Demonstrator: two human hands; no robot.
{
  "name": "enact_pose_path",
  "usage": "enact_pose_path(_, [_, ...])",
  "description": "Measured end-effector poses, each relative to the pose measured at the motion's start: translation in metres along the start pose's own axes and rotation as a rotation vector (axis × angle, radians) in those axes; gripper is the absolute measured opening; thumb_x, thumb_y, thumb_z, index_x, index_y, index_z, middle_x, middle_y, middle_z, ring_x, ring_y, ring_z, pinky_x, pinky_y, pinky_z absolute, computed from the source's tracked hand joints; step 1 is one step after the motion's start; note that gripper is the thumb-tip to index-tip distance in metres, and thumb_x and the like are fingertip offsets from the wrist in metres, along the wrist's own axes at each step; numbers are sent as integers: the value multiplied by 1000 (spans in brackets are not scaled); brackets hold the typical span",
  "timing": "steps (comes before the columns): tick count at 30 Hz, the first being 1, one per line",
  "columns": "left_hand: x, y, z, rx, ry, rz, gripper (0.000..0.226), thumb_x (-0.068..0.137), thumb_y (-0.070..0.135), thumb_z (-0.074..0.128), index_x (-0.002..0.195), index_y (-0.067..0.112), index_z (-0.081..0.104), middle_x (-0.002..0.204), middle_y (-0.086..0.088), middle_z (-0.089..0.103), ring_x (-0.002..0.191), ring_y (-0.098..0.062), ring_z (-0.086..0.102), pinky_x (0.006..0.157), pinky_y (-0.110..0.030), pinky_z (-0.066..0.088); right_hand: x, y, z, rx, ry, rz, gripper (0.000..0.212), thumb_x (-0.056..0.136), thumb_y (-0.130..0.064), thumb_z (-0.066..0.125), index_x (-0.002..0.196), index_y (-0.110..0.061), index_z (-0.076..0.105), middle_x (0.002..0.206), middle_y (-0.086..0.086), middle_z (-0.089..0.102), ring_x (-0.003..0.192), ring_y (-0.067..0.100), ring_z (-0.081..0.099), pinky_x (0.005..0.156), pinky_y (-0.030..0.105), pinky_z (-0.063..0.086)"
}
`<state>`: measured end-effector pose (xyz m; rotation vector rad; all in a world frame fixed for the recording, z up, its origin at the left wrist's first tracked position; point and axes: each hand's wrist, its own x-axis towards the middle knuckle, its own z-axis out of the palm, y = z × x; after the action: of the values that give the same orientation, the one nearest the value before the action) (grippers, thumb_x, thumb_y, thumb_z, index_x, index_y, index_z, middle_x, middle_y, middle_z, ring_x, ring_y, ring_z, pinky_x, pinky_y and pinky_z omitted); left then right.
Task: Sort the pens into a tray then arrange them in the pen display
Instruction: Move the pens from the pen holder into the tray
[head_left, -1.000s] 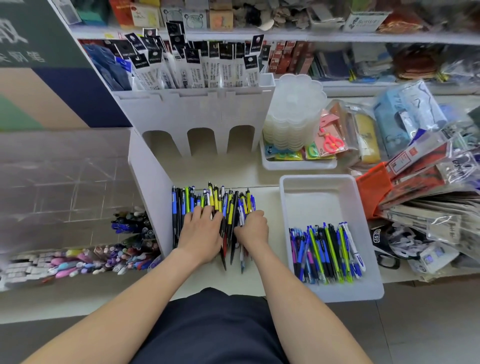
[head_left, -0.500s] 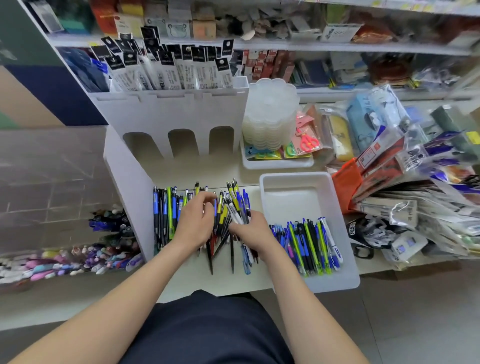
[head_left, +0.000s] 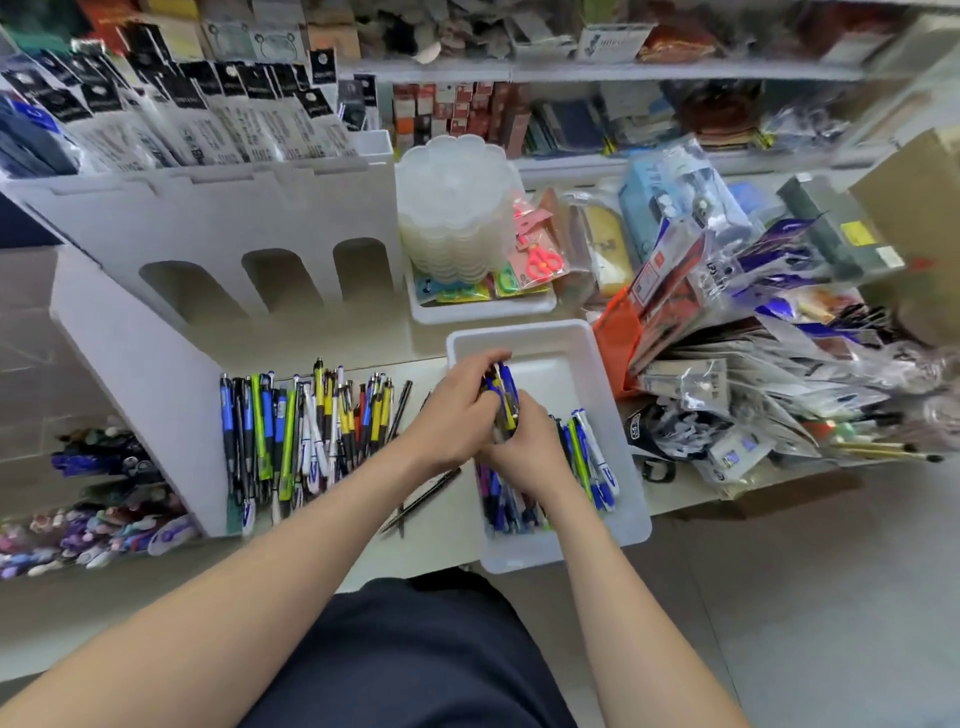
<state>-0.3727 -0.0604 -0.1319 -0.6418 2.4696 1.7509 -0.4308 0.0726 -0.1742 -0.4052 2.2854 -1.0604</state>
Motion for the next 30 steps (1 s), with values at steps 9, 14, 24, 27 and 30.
enact_pose_path(9, [14, -33, 46, 289, -207, -34, 82, 90, -5, 59, 164, 5, 27, 166, -15, 31, 156, -26, 31, 119, -18, 20, -13, 55, 17, -60, 111, -20, 44, 80, -23, 75, 120, -20, 58, 111, -4, 60, 106, 18, 59, 78, 23, 46])
enact_pose_path(14, [14, -57, 58, 506, -334, -39, 68, 89, 0, 60, 154, 7, 45, 150, -15, 49, 140, -33, 48, 118, -38, 38, -20, 77, 10, -206, 69, -38, 74, 86, -39, 79, 150, -20, 49, 135, 0, 62, 128, 21, 53, 106, 34, 45])
enact_pose_path(24, [11, -64, 70, 739, -219, 25, 70, 94, 11, 53, 161, 19, 35, 167, -5, 35, 155, -29, 31, 129, -58, 12, -28, 113, -15, -309, 86, -10, 79, 87, -66, 74, 153, -29, 50, 130, -3, 49, 113, 20, 58, 89, 41, 54])
enact_pose_path(27, [10, -68, 71, 742, -204, 47, 67, 94, 11, 51, 160, 19, 38, 163, -3, 41, 153, -27, 34, 129, -58, 14, -30, 117, -16, -333, 125, -49, 77, 89, -71, 68, 150, -26, 52, 126, -3, 53, 106, 21, 61, 84, 43, 55])
enact_pose_path(30, [8, -68, 74, 716, -182, 63, 68, 95, 11, 49, 161, 18, 36, 161, -1, 45, 151, -26, 36, 129, -57, 13, -31, 120, -15, -333, 200, -109, 73, 88, -72, 67, 141, -22, 60, 108, -2, 62, 92, 21, 64, 76, 43, 56])
